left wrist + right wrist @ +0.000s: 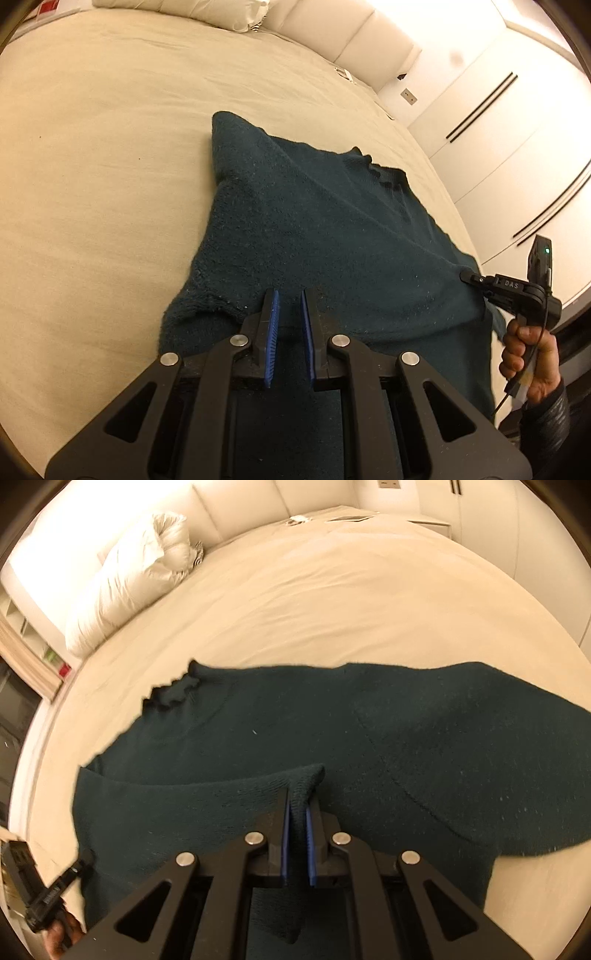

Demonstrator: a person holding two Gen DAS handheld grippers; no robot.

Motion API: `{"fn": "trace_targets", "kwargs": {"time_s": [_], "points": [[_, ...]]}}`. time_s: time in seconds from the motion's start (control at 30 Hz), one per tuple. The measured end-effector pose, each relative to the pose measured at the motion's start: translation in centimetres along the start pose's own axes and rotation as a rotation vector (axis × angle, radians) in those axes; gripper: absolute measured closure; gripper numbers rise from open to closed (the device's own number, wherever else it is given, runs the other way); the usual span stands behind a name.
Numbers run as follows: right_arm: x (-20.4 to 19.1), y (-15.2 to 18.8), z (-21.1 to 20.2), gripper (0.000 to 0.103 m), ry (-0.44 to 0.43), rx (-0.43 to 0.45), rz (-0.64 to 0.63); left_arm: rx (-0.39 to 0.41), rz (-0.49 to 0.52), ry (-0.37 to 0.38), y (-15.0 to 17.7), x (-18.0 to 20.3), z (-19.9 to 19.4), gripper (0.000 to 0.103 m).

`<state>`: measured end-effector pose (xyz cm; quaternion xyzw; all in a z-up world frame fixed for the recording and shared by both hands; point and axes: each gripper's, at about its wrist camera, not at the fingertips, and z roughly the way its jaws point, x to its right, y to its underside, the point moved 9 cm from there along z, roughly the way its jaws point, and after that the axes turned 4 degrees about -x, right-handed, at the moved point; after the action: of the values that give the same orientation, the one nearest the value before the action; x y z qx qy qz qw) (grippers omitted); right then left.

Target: Fold small clothes

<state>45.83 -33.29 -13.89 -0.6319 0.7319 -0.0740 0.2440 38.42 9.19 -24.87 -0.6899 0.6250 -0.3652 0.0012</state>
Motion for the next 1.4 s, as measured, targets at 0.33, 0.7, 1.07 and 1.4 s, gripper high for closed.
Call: {"fn": "trace_targets", "kwargs": {"time_s": [0.33,0.7,1.07,1.4], "points": [[0.2,0.4,0.2,0.094,0.063,0.046,-0.068,0.088,0.137,-0.109,-3.8,2.9,-2.0,0.091],[8.1,1.9,-6.6,0.033,-0.14,0.199,0.162,0.004,0.111,-0.158,-3.2,0.7,2.3,0.091],[34.7,11.2,-14.9,0.025,-0.18,0.271,0.942,0.036,0.188,-0.055,-2.1,9.9,0.9,0.091],[39.9,7.6,-13.3,0.024,-0.294,0.441,1.129,-0.053,0.192,-0.029,1.3,12.3,3.7,0.091]]}}
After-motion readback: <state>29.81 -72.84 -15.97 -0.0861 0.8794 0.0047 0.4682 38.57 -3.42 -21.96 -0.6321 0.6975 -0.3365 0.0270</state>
